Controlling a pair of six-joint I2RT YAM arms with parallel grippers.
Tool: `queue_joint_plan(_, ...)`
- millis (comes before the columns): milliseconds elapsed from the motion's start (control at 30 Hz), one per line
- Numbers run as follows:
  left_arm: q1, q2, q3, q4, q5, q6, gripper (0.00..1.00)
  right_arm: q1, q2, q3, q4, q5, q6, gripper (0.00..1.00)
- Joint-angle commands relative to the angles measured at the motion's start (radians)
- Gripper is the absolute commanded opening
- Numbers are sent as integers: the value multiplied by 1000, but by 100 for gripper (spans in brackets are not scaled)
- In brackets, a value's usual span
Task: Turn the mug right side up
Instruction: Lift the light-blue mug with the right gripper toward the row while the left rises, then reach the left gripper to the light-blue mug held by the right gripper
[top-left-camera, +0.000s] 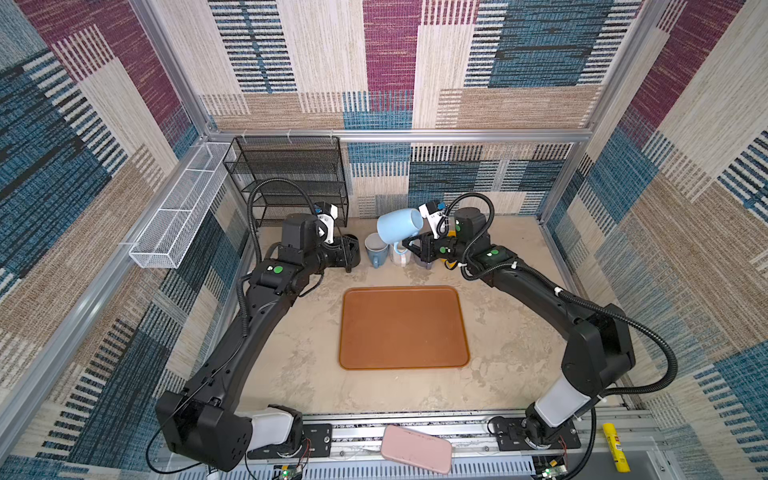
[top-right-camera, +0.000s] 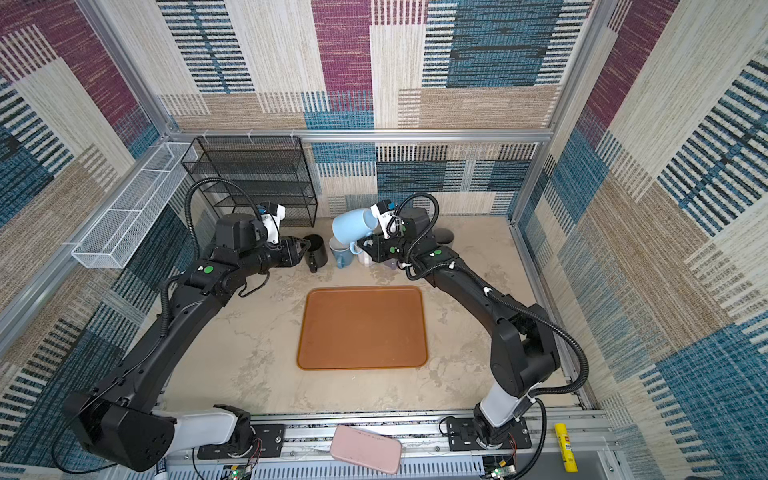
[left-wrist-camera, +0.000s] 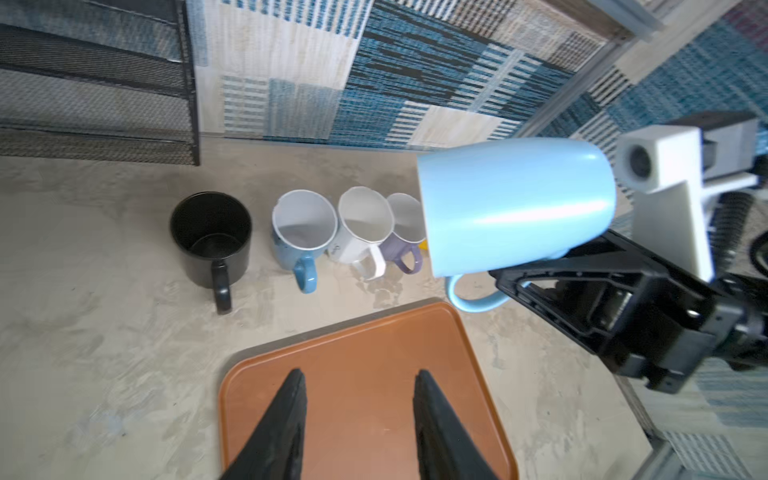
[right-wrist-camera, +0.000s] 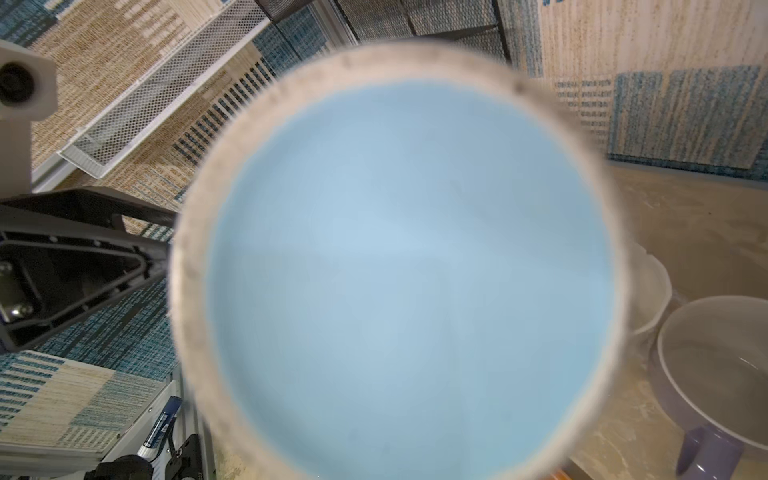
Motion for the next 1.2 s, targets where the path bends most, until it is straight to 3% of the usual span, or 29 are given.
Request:
queue_joint_plan(0, 5, -7, -22, 121, 147, -20, 40, -14, -10, 25, 125, -69, 17, 0)
queue_joint_plan(433, 18, -56, -133, 404, 366, -120, 39, -45, -19, 30, 263, -215, 74, 0)
queue_joint_plan(900, 17, -58, -243, 675, 503, -275, 40, -45, -52, -39, 436, -346, 137, 0)
queue_joint_plan(1167, 18, -47, -269, 752, 525, -318, 40, -45, -50, -76, 569, -406, 217, 0)
